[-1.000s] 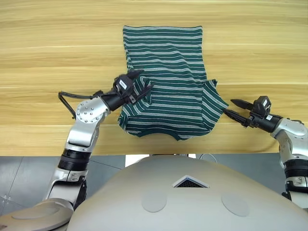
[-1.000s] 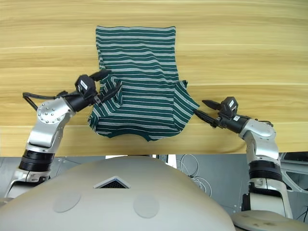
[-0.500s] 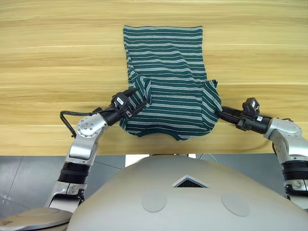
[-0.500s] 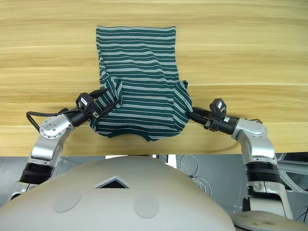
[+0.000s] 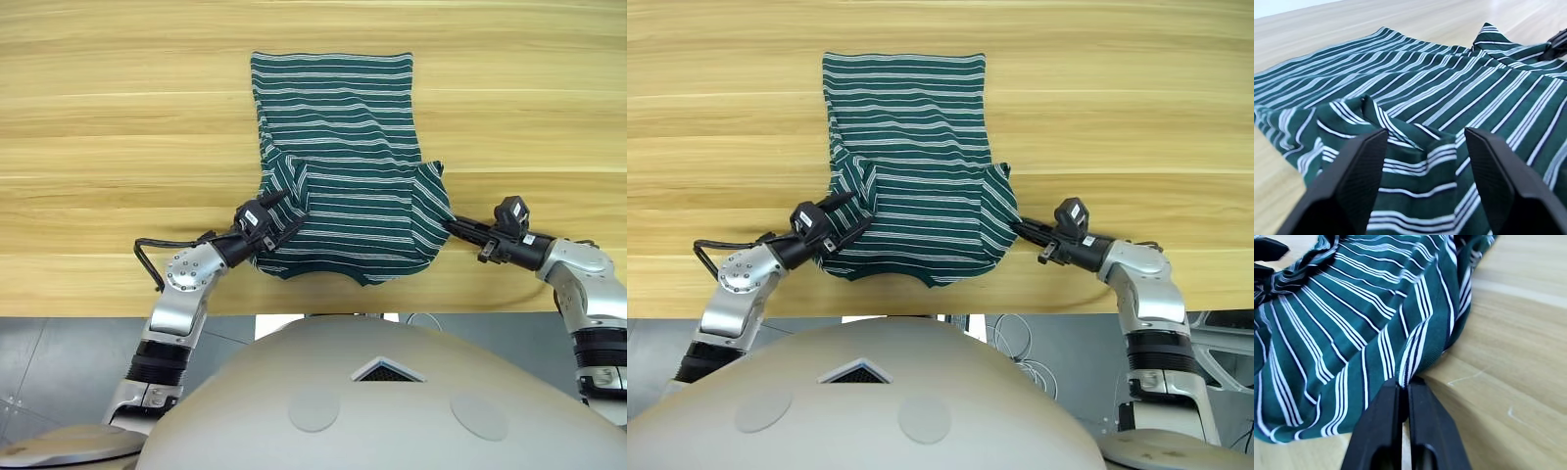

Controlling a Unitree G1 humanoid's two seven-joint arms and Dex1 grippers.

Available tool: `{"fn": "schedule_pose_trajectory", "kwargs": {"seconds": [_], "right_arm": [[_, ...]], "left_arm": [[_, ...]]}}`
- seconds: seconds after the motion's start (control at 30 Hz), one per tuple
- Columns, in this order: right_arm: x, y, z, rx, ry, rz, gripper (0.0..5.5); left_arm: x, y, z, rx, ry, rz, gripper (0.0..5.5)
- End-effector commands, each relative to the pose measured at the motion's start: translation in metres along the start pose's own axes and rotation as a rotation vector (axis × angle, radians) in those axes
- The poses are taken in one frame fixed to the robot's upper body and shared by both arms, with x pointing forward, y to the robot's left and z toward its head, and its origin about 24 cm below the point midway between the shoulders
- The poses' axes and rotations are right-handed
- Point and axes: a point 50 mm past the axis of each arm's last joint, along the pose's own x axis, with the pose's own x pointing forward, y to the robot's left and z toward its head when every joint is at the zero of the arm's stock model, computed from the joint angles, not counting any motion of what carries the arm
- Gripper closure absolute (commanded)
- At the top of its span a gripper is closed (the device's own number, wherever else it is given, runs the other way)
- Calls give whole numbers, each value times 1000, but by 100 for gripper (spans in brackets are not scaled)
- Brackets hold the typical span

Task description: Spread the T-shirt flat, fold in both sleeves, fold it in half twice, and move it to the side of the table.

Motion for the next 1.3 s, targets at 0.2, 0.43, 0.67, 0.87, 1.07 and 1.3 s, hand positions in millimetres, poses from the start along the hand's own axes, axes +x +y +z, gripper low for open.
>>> {"fn": "schedule_pose_trajectory", "kwargs": {"seconds": [0.2,0.43,0.67,0.87,1.07,1.3], "right_arm": [[10,10,30,-242,81,67,550],[29,14,51,-373,147,130,550],[55,34,78,-470,119,302,550],[76,50,74,-535,215,405,550],[81,55,62,-597,316,442,550],[83,58,64,-658,297,460,506]], "left_arm": [[-10,-22,-11,-1,80,-39,271],[-7,-33,-16,-31,95,-53,271],[-2,-36,-14,-28,87,-63,271],[-3,-39,-19,-51,114,-51,271],[-6,-47,-23,-66,133,-52,271],[-7,-53,-24,-59,149,-57,271]]}}
